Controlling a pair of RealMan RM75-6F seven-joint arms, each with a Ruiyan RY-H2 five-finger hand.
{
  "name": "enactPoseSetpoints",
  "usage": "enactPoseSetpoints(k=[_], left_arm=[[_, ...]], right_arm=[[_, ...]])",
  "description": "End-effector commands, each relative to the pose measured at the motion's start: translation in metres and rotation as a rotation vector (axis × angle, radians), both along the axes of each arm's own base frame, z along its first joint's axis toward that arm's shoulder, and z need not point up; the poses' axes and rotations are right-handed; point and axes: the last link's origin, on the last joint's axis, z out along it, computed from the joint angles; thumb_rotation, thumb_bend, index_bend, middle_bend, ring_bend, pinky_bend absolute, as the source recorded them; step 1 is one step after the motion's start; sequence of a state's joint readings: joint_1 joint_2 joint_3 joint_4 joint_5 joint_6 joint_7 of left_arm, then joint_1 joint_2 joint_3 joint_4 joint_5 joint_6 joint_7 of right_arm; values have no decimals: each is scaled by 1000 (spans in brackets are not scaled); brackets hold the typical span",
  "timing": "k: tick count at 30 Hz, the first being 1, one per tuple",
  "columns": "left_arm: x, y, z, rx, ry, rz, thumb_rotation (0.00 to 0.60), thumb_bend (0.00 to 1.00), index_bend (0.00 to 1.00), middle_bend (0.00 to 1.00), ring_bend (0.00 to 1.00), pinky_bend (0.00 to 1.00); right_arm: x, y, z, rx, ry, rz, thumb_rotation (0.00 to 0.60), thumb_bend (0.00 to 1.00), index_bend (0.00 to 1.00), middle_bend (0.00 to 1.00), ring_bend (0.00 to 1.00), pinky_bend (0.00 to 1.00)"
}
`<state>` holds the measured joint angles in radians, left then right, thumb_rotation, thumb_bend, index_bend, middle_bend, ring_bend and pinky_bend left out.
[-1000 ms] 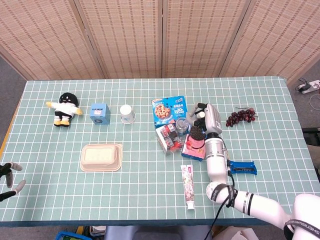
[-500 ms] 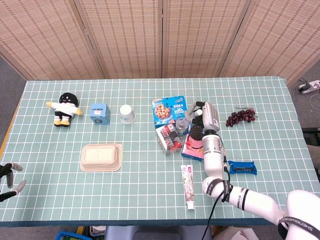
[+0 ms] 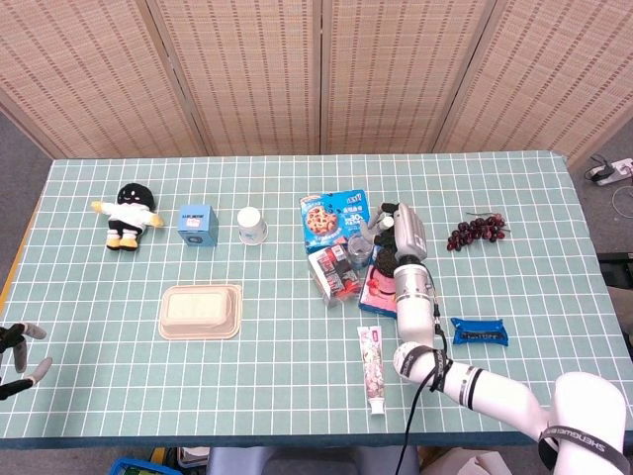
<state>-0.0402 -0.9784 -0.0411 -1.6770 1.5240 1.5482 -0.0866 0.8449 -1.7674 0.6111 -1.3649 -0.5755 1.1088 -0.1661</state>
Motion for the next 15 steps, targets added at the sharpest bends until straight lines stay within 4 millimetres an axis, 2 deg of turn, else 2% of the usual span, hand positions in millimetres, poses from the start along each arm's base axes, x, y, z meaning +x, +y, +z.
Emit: enactPoseSetpoints(k=[1, 11, 15], left_arm=[[0, 0, 0, -1, 1, -1, 600, 242, 555, 736, 480, 706], [0, 0, -1, -5, 2, -2, 600, 242, 555, 736, 480, 706], [0, 0, -1, -6, 2, -2, 600, 242, 555, 736, 480, 706]], right_arm=[[0, -1, -4, 13, -1, -1, 600, 564, 800, 1000, 1000, 1000], [2, -3, -12, 45, -9, 12, 600, 500, 794, 1000, 1000, 1000], [3, -3, -14, 51, -5, 21, 600, 460, 692, 1000, 1000, 1000]])
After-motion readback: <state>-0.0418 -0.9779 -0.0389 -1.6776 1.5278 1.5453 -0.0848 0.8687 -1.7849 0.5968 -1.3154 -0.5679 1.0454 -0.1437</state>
